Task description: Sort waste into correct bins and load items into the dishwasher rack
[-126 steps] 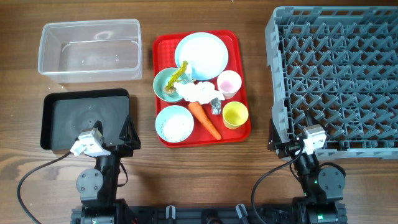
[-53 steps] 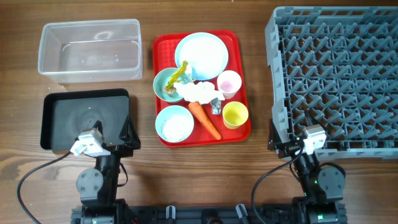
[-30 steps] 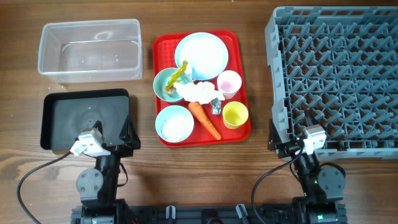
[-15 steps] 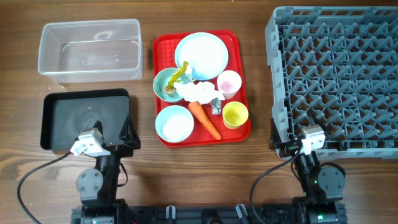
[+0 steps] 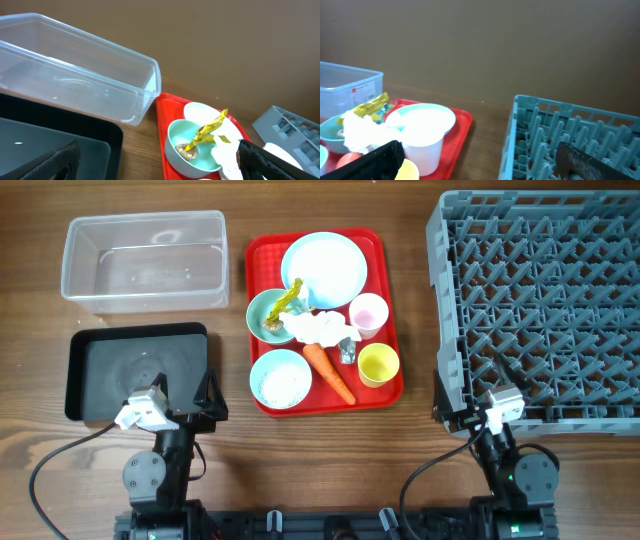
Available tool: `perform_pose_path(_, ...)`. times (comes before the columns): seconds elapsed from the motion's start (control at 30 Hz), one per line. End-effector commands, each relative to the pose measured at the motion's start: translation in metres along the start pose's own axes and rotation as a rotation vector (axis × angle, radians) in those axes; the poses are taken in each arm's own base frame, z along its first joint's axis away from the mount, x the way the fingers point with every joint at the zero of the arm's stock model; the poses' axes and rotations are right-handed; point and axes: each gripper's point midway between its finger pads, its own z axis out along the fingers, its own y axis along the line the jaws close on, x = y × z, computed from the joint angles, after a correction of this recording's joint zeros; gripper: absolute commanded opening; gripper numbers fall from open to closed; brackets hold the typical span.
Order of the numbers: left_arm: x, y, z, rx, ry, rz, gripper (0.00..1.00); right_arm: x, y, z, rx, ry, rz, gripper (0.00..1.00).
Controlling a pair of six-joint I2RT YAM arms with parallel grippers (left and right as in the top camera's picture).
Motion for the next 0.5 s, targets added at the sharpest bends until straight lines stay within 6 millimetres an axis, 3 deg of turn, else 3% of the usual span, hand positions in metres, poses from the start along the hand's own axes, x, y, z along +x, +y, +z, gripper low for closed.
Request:
perform_pose_path(0.0,-0.001,-0.011,-0.001,0.063,0.011,0.012,1.0,-0.028,0.011,-0.003,-0.069,-0.039,-0.015,1.0)
perform_pose_path(0.23,-0.032,-0.035,-0.008,0.122,-0.018,0.096,1.0,-0.095,0.008,0.001,-0.099,-0.021,-0.013,1.0)
perform_pose_path(0.47,-0.074,-0.052,-0.002,0.073,0.106,0.074,1.0,-0.14,0.01,0.041,-0.203,0.126,0.035,1.0)
